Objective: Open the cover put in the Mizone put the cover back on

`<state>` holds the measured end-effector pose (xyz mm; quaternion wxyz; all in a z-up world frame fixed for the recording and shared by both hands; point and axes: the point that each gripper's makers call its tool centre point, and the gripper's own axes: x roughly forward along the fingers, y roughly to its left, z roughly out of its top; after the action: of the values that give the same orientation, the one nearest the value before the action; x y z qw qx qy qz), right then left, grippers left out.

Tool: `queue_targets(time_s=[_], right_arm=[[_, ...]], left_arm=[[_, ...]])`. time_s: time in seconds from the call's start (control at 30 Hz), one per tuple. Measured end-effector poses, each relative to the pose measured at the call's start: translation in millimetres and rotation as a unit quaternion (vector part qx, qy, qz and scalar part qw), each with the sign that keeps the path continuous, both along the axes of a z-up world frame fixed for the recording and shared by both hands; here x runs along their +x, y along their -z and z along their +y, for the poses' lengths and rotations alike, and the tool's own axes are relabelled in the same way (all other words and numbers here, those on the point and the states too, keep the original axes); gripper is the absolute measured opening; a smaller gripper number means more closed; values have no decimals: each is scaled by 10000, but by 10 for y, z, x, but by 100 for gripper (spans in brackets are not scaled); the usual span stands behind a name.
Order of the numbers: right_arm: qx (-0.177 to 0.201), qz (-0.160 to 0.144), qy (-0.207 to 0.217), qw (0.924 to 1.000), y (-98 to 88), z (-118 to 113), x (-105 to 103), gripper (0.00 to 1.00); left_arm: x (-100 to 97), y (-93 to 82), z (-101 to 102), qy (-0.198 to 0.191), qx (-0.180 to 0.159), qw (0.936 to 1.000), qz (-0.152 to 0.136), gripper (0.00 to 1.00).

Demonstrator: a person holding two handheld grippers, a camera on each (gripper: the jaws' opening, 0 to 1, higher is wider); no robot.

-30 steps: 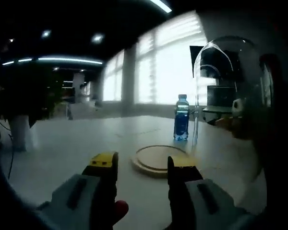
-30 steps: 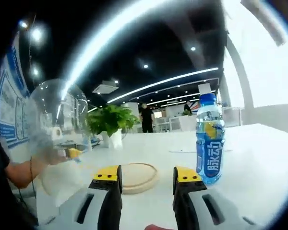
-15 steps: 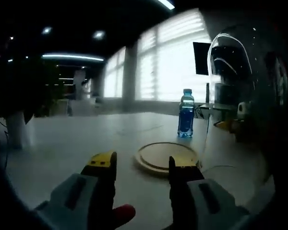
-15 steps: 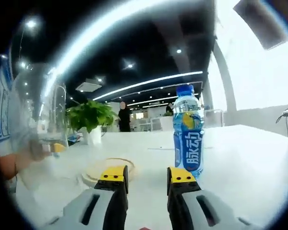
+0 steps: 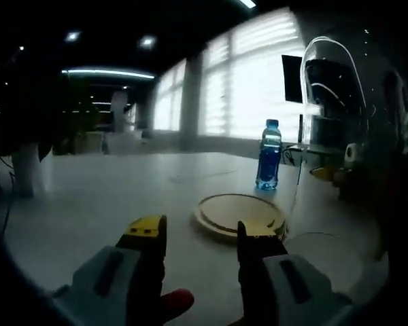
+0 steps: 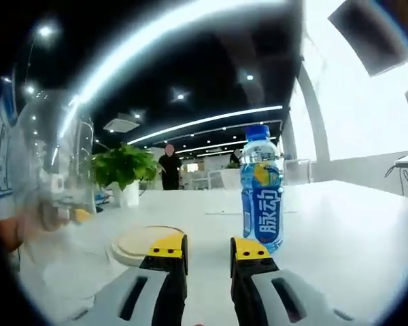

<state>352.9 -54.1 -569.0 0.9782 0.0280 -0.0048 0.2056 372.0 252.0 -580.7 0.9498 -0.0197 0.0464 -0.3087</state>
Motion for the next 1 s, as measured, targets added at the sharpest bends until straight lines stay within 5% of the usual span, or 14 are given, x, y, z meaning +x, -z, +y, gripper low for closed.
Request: queue_targets(time_s=[0.13,0.3,0.4,1.0], right_arm=[[-24,-28,-9,10000,0,5,1,18],[-54,3,33,10000,19,-13,6,18],[-10,46,31,10000,30,-15,13,18],[13,32,111,9999,32,-49,33,18]], left_arm=[[4,-29,6,-40,-79,10000,-36,37],[-3,-23,-10,-52,243,9994,-247,34],[-77,-57,-79,65,27,9999,-141,34],[-142,-85,-84,11,123,9998,-176,34]])
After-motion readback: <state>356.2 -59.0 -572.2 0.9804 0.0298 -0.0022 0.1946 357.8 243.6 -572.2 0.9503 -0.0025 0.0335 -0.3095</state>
